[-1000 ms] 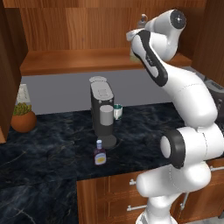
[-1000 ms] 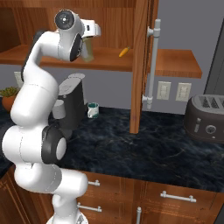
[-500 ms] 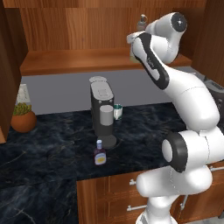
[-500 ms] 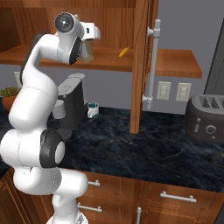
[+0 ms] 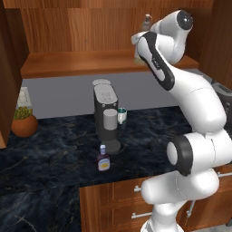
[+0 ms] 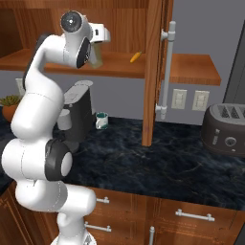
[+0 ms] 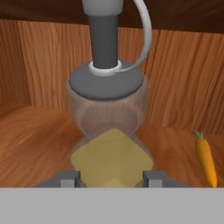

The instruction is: Pick the oil and vinegar bottle and condiment bottle from the counter and place them in the cabinet.

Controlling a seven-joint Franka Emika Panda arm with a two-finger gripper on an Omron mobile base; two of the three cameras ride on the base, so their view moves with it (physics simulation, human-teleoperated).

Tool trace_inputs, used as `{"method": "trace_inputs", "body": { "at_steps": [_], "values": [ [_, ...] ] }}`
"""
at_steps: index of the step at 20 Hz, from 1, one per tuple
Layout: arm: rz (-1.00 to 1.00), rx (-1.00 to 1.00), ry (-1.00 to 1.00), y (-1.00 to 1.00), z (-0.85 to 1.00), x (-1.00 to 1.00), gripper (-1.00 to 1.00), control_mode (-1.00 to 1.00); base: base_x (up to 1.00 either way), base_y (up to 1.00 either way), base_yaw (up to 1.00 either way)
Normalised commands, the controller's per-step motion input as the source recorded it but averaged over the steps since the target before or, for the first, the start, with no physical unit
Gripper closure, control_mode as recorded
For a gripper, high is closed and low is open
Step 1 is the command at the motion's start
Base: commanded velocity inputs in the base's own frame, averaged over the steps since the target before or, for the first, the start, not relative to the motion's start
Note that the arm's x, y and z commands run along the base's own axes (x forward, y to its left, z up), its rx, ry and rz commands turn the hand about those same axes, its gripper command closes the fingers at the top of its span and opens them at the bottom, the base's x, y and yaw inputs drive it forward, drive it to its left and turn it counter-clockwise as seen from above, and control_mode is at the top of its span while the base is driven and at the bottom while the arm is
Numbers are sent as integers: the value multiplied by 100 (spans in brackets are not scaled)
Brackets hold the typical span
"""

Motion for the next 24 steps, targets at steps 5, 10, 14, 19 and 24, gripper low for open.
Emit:
{"method": "trace_inputs", "body": {
  "at_steps": [5,10,14,19,24],
  "values": [
    [0,0,0,-9,-24,20,-100,-100,0,0,0],
    [0,0,0,-4,-9,1,-100,-100,0,0,0],
    [0,0,0,0,-1,-4,-100,-100,0,0,0],
    [1,0,-5,0,1,-59,-100,-100,0,0,0],
    [1,1,-6,0,0,-91,-100,-100,0,0,0]
  ]
}}
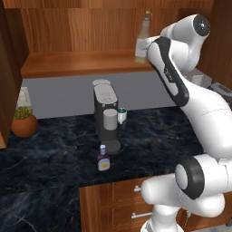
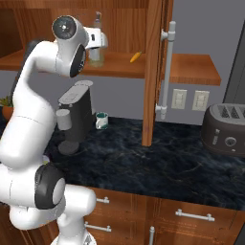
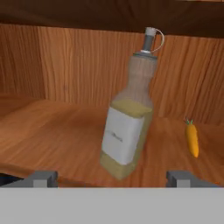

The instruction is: Pick the oil and vinegar bottle and condiment bottle from the counter and place them in the cabinet.

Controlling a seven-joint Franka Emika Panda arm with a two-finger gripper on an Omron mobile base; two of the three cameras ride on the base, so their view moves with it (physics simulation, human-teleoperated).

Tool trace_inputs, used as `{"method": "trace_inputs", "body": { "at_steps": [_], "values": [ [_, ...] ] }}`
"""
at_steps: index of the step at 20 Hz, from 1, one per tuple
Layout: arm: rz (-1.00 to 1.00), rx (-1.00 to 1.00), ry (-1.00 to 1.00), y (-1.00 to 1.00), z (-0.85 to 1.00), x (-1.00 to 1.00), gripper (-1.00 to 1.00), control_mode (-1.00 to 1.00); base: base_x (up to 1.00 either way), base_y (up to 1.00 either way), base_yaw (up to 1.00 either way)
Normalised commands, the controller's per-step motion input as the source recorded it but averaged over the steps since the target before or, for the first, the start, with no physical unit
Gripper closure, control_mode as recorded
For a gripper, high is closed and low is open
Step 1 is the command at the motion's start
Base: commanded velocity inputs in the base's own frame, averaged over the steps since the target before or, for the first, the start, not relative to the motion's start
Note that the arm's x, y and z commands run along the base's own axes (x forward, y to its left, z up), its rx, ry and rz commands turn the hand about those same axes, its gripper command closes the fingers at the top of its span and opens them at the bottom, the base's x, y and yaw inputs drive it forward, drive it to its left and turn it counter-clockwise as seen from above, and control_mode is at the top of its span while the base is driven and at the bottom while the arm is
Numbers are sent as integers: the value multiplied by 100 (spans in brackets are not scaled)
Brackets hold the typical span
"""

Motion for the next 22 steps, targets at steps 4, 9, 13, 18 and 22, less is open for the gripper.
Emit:
{"method": "trace_inputs", "body": {
  "at_steps": [4,9,13,18,22],
  "values": [
    [0,7,-6,0,0,-100,-100,-100,0,0,0],
    [5,11,-2,0,-1,-100,-100,-100,0,0,0],
    [11,14,0,0,-14,-87,-100,-100,0,0,0],
    [17,11,0,0,-26,-61,-100,-100,0,0,0],
    [19,4,0,1,-29,-50,-100,-100,0,0,0]
  ]
}}
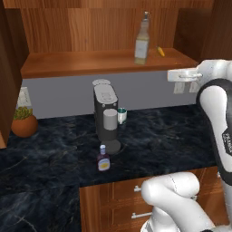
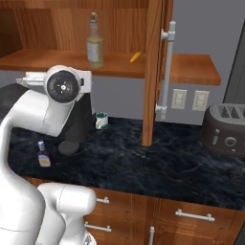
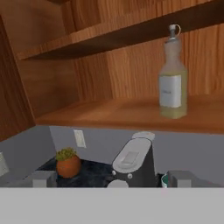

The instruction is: Pick the oil and vinegar bottle and condiment bottle from the counter and place them in the cabinet.

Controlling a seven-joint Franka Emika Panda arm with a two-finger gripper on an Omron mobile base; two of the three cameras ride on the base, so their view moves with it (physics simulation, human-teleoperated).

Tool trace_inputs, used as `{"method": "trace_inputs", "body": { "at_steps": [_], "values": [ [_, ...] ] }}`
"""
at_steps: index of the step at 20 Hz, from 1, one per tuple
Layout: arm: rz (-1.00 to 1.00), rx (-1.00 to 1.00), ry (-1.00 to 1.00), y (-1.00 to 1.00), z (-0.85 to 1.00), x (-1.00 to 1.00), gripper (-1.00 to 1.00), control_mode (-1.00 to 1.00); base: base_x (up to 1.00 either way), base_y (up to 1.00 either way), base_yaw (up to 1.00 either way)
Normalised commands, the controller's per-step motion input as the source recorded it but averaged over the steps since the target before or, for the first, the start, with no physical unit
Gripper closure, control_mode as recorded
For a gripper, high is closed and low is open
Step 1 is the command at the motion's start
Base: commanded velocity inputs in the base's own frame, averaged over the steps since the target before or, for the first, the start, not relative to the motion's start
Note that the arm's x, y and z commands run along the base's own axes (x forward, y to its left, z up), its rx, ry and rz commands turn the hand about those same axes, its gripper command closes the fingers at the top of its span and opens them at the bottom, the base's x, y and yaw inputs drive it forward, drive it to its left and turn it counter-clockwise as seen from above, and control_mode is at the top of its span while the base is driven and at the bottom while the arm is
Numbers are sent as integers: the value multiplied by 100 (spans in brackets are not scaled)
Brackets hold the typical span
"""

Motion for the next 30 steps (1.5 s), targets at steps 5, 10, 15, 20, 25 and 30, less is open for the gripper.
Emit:
{"method": "trace_inputs", "body": {
  "at_steps": [5,10,15,20,25,30],
  "values": [
    [18,0,0,9,-33,-48,-100,-100,0,0,0],
    [20,-6,2,16,-46,-27,-100,-100,0,0,0],
    [23,-16,4,27,-54,-10,-100,-100,0,0,0],
    [22,-21,1,35,-48,-19,-100,-100,0,0,0],
    [25,-16,0,23,-46,-9,-100,-100,0,0,0],
    [26,-9,0,11,-46,-2,-100,-100,0,0,0]
  ]
}}
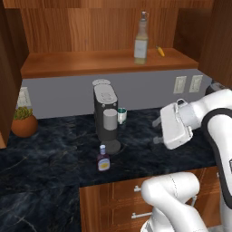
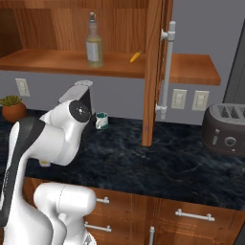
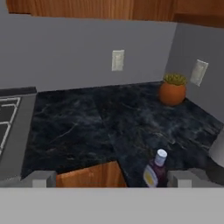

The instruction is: Pick the oil and vinegar bottle and condiment bottle from the counter and place them in the cabinet.

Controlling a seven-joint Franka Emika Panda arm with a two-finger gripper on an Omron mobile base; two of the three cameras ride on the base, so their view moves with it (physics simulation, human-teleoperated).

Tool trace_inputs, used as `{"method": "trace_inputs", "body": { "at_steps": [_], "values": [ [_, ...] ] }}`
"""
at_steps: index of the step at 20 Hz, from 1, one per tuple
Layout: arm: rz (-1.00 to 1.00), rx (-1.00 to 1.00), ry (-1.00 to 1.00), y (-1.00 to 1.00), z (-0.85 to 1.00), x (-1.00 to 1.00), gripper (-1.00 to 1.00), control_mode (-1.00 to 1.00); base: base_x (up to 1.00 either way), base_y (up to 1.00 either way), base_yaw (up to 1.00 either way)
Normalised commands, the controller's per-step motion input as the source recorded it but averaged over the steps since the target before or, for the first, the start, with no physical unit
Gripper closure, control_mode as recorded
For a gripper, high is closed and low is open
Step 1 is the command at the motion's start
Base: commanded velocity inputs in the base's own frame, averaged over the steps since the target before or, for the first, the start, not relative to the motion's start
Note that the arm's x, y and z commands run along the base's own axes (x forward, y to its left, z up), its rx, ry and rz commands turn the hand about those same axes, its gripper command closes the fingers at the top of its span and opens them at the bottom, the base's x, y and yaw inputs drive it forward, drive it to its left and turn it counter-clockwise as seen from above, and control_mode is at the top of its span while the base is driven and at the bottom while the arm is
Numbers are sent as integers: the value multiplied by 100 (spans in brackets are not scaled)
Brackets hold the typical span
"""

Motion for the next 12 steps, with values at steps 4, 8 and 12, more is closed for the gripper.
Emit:
{"method": "trace_inputs", "body": {
  "at_steps": [4,8,12],
  "values": [
    [26,-4,0,1,-41,0,-100,-100,0,0,0],
    [20,0,0,0,-37,0,-100,-100,0,0,0],
    [13,0,0,7,-42,0,-100,-100,0,0,0]
  ]
}}
